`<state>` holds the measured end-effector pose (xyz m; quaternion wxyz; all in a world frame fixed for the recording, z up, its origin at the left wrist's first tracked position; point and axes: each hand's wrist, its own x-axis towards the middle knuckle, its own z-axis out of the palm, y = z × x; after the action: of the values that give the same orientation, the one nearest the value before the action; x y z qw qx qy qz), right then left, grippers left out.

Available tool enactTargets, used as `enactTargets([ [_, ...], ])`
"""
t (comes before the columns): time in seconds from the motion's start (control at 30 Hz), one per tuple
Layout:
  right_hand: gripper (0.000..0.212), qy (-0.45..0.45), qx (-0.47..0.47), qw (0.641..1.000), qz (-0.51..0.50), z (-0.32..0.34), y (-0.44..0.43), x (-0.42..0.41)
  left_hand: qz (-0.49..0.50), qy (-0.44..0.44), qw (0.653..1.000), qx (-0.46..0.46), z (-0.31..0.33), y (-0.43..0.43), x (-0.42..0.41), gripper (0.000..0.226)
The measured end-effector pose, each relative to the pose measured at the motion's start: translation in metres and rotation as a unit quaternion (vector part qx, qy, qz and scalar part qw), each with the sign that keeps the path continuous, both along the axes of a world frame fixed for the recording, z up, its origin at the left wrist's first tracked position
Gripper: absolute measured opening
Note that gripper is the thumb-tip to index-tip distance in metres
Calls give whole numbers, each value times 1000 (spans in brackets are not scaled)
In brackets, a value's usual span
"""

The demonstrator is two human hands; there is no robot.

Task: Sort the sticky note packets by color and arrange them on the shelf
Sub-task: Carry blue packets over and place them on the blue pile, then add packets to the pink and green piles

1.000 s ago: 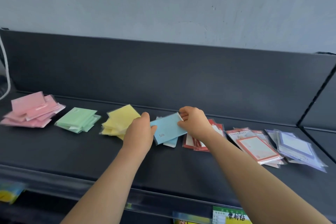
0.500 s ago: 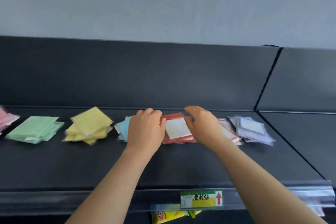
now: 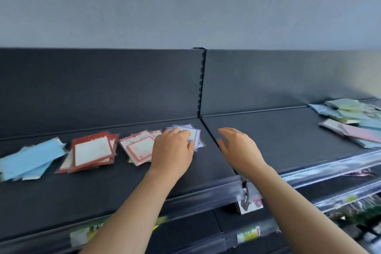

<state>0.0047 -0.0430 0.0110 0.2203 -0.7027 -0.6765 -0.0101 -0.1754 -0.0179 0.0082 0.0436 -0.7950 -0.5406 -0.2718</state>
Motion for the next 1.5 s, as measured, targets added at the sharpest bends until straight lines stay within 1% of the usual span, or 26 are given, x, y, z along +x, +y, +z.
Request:
enactTargets([
  [0.07, 32, 1, -1, 1000, -17, -2, -7, 38, -16, -9, 1000, -9, -4, 1, 37, 24],
  [0.17, 37, 1, -4, 1000, -30, -5, -18, 89, -33, -12, 999, -30, -10, 0, 90, 27],
  [0.3, 31, -2, -13, 998, -62, -13, -26, 145, -50, 4, 998, -43, -17, 2, 148, 29],
  [0.7, 29, 23, 10, 988, -153, -27, -1, 269, -106, 50, 990, -81, -27, 50, 258, 29],
  [0.87, 30, 20, 14, 977, -212, -40, 8, 331, -125, 65, 984, -109, -37, 63, 301, 30],
  [0.97, 42, -2, -27, 968, -248, -43, 11, 369, -128, 69, 982, -117, -40, 70, 324, 30],
  [1.03, 48, -14, -78, 958, -275, -46, 15, 395, -122, 67, 983, -121, -40, 75, 339, 30],
  [1.13, 54, -4, -149, 943, -299, -51, 23, 430, -110, 59, 984, -127, -40, 81, 360, 30],
  [1.2, 53, -21, -172, 943, -283, -52, 29, 443, -103, 53, 984, -134, -39, 86, 373, 31],
  [1.33, 51, -54, -150, 969, -188, -49, 38, 440, -96, 20, 983, -152, -37, 92, 393, 34],
  [1.43, 51, -55, -144, 981, -121, -51, 42, 431, -83, -2, 983, -166, -37, 95, 401, 37],
  [1.5, 45, -29, -144, 986, -83, -49, 44, 430, -67, -20, 982, -177, -37, 98, 403, 39],
])
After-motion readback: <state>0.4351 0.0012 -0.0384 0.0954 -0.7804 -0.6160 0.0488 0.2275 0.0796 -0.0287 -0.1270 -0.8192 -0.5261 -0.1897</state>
